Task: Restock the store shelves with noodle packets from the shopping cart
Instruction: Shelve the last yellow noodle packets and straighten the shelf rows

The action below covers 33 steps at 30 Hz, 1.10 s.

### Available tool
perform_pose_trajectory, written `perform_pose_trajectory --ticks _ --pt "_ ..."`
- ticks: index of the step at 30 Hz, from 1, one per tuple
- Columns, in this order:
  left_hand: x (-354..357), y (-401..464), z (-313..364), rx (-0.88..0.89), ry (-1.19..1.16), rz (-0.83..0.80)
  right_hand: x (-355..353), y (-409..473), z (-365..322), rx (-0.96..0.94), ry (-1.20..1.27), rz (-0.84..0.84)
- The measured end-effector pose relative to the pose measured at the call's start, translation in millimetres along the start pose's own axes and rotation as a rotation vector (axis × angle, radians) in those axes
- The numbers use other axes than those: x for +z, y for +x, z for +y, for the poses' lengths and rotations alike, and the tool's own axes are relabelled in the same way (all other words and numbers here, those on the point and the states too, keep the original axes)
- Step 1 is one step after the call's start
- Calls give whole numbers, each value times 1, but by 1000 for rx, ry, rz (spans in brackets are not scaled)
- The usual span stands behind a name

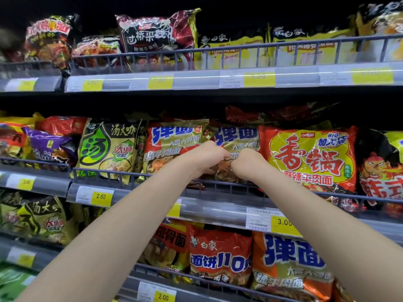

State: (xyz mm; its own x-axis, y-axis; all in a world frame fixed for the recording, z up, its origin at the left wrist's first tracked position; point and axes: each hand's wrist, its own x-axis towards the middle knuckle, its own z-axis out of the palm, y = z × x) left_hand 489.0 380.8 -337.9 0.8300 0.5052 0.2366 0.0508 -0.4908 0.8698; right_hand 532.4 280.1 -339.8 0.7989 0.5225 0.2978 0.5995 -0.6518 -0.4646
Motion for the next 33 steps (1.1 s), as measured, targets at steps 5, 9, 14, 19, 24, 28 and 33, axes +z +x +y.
perform_pose_trajectory --ticks 5,9,14,19,24,28,33 --pt "-62 -21 -11 165 199 406 3 -6 -13 -79 170 4" --pt "-100 -30 -31 7 463 492 18 -6 -27 -191 261 -64" --pt "-108 -27 -50 -124 465 379 37 3 -40 -247 325 -114" --pt "-107 -15 -58 -121 440 321 41 12 -45 -242 263 -103" --pt "-104 -11 -63 -93 410 295 41 19 -41 -236 185 -62" --pt "-102 -14 -66 -70 390 301 41 22 -38 -242 138 -45" --pt "-103 -15 -67 -44 411 324 42 21 -41 -261 119 -42"
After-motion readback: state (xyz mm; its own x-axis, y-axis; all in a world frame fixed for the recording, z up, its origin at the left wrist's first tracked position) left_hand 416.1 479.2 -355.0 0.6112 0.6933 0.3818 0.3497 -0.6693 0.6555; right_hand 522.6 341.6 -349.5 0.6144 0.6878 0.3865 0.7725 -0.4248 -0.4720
